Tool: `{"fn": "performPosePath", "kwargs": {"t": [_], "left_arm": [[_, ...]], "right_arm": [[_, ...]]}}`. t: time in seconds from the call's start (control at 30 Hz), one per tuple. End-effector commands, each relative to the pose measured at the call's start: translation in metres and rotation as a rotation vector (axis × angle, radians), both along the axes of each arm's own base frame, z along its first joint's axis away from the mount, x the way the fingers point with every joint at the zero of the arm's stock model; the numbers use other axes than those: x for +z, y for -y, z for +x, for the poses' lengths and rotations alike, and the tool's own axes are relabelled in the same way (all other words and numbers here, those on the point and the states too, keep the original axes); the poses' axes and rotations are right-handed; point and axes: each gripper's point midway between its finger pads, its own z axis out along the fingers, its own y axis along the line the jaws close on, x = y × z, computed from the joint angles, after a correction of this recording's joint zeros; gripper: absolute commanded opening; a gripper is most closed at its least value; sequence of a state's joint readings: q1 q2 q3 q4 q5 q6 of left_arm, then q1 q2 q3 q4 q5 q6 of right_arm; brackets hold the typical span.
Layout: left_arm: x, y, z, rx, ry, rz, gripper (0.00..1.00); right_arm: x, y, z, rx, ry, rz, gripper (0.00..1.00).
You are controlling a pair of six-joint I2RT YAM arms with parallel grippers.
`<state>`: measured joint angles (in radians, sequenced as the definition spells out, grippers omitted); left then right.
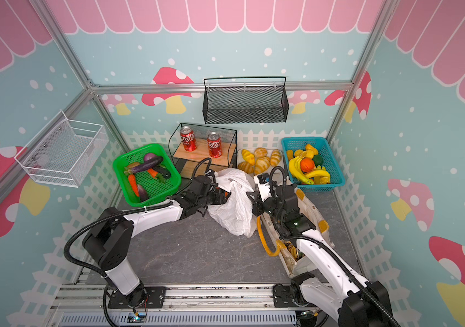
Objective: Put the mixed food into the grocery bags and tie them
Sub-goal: 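Open the left gripper to drop the pepper inside the bag, then move the left gripper back over the green basket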
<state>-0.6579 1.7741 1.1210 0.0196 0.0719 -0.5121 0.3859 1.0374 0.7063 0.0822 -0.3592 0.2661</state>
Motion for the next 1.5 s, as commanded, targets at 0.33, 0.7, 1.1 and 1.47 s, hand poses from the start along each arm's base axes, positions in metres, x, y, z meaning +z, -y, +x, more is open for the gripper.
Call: {"fn": "performPosePath", "kwargs": {"t": [0.33,0.7,1.1,1.47], "left_arm": [[0.023,-0.013,-0.036,-0.146,0.048,0.014,0.96],[0.059,-0.083,-0.099,-0.166,0.063,-0.196,0.89],[0.065,-0.307,0.047,0.773,0.081,0.089,0.89],[0.005,-0.369,0.143,0.774,-0.12,0.296,0.89]], "right_arm": [[0.002,0.006,0.0,-0.022,0.022,-0.015,0.0],[-0.002,0.014,0.009,-0.086,0.018,-0.033,0.0],[-0.004,0.012,0.007,-0.07,0.02,-0.027,0.0],[-0.007,0.011,0.008,-0.066,0.02,-0.038,0.0]]}}
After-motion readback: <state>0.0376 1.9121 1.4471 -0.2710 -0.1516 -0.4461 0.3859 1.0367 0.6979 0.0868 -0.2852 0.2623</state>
